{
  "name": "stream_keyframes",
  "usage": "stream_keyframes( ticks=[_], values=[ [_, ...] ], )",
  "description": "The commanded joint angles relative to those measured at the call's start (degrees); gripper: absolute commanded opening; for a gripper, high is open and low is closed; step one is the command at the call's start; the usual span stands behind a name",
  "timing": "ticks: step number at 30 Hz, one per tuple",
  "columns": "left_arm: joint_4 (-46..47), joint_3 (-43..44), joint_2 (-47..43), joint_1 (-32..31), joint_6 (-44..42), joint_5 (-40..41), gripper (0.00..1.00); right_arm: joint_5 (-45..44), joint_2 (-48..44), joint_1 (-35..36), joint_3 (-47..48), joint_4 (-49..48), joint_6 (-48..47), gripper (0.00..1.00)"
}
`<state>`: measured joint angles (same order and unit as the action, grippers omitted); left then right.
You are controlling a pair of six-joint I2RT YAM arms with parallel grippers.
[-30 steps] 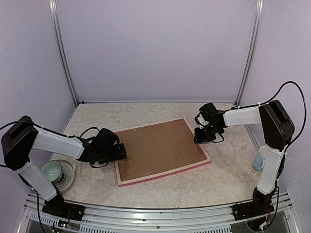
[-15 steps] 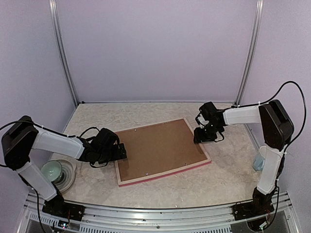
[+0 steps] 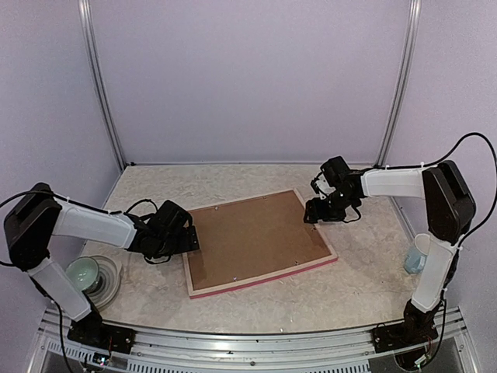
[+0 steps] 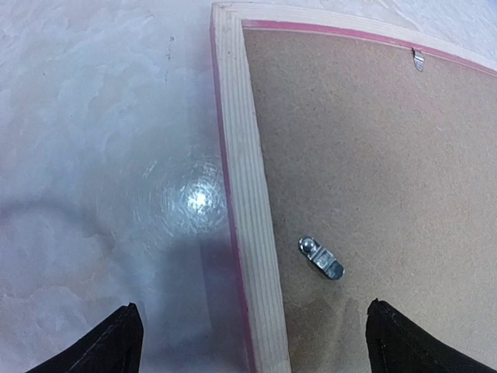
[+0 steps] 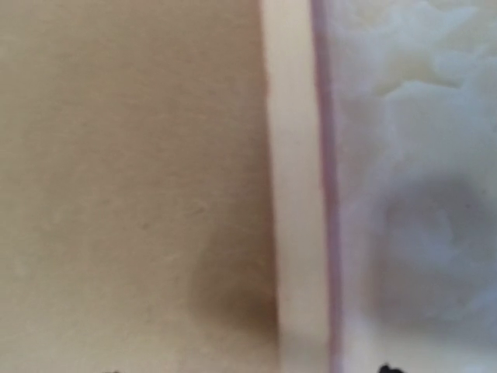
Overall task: Put the photo into the frame
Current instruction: Press the fastener onto the backboard.
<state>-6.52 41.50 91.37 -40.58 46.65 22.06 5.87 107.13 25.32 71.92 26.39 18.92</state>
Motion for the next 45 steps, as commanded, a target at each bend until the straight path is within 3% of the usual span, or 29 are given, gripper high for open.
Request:
stream_keyframes(
  ticks=[1, 18, 33, 45],
  values=[
    [-1.6, 2.0, 2.3, 1.5, -0.5, 2.4, 0.99, 2.9, -2.5, -0.4, -3.2, -2.0, -0.2, 0.71],
    [-1.7, 3.3, 5.5, 2.5, -1.2, 1.9, 0.85, 10.7, -4.9, 0.3, -11.8, -8.6, 1.3, 0.71],
    [0.2, 5.6, 6.7, 9.5, -4.9, -3.1, 0.74, 10.0, -12.0, 7.6, -18.3, -11.7, 7.9, 0.71],
    [2.0, 4.2, -3.1, 9.7, -5.0, -3.3, 0.71, 8.7, -13.5, 10.0, -18.8, -12.5, 10.0, 0.71]
  ],
)
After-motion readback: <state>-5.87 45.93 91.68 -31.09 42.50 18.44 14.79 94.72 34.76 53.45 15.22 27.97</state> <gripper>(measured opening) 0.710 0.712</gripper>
